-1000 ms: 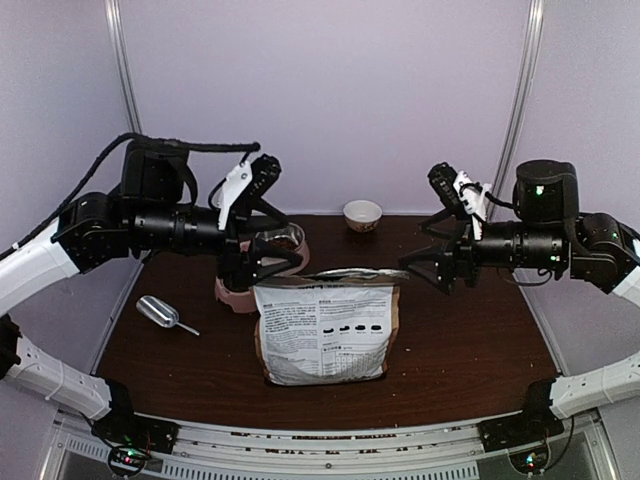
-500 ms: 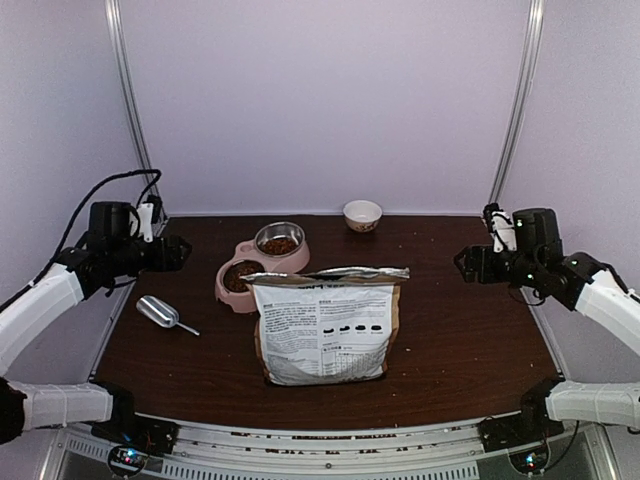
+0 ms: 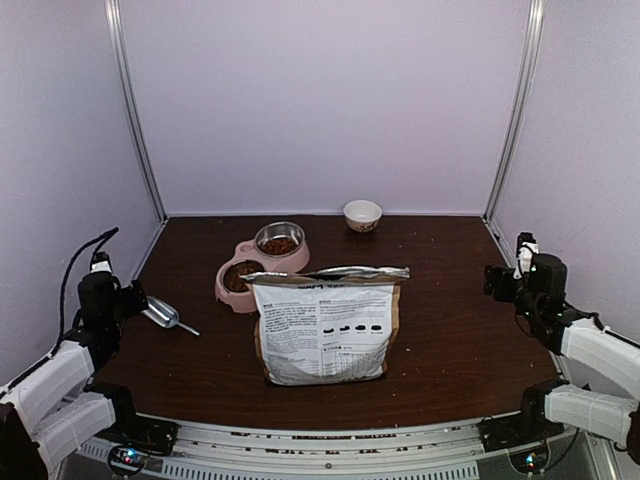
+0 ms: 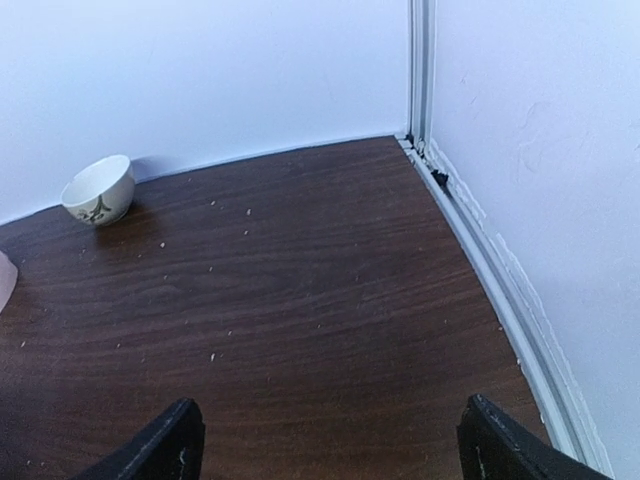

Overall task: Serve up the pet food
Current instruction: Reset both arms

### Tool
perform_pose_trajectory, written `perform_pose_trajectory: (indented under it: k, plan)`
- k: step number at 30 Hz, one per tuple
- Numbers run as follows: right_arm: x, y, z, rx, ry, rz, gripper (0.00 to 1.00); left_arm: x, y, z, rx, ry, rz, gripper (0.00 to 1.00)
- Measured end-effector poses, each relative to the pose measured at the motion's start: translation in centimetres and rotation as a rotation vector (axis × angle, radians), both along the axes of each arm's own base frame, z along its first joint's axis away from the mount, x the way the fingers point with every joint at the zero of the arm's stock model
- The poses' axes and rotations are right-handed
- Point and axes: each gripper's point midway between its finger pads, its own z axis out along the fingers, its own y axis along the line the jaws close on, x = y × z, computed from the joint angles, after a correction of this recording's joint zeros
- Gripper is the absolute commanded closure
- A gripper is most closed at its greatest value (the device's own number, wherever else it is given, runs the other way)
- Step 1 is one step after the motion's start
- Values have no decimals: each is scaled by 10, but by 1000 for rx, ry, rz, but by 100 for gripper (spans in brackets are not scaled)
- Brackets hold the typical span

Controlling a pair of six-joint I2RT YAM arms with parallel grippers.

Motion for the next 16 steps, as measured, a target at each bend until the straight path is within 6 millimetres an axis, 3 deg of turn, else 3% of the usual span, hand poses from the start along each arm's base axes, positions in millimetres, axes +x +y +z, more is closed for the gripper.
perform_pose_trajectory:
  k: [5,8,12,16]
  plan:
    - [26,-7,5,-39,-86,-42,11,11,4,-29,67,13,-1,2]
    - [40,-8,-2,-55,-100,-48,13,23,6,-34,98,26,2,3]
    - [48,-7,-15,-79,-81,-41,13,52,5,-21,144,7,-19,4]
    - [52,-8,-2,-97,-137,-42,13,75,-2,3,178,-88,-67,2]
